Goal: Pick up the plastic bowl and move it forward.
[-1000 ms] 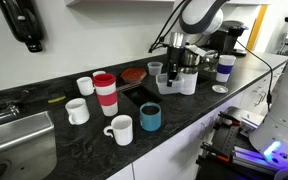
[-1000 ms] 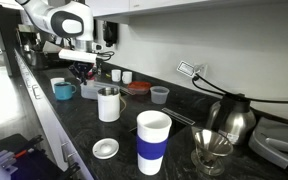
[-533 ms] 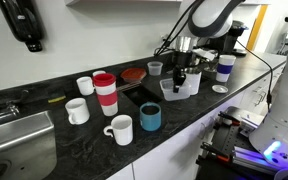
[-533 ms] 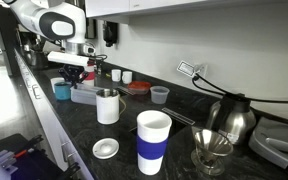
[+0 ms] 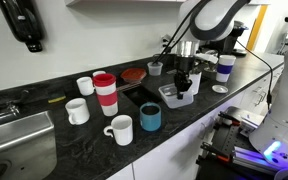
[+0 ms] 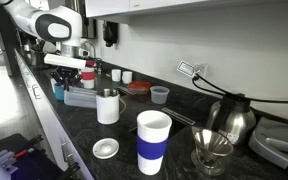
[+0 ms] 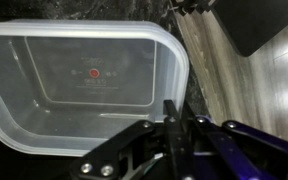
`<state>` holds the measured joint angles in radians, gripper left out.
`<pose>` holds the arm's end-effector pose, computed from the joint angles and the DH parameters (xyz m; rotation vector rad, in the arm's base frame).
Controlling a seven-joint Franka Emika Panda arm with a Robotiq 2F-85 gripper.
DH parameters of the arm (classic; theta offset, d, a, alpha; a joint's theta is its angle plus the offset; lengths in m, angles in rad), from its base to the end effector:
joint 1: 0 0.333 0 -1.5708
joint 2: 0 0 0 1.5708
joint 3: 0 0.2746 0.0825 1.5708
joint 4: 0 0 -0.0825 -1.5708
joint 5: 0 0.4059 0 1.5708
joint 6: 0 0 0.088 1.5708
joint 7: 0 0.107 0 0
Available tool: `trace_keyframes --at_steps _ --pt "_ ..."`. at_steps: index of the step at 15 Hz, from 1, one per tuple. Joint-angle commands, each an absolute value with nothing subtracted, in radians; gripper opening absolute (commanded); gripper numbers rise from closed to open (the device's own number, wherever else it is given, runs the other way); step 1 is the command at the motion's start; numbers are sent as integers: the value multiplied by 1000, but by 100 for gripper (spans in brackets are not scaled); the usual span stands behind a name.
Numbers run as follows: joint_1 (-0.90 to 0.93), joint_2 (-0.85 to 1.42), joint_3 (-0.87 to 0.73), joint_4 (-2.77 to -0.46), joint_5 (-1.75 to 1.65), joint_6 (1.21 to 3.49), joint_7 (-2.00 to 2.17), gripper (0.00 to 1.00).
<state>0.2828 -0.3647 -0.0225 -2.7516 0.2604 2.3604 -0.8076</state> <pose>0.3880 0.1079 0.2708 -2.6702 -1.2596 -0.0366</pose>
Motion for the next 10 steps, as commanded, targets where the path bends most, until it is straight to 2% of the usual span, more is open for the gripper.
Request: trace_keyframes --at_steps 1,4,5,6,8,10 --pt "292 -382 -37 -2763 261 2303 -921 2" --pt "275 -366 -31 -2764 254 2311 -943 2" --pt "269 -358 -30 -2762 254 2313 -937 9" --pt "266 -354 -29 -2763 254 2313 -932 33" --pt "259 -348 -31 -2768 252 2310 -930 36" --pt "254 -346 -35 -2776 252 2303 -927 49"
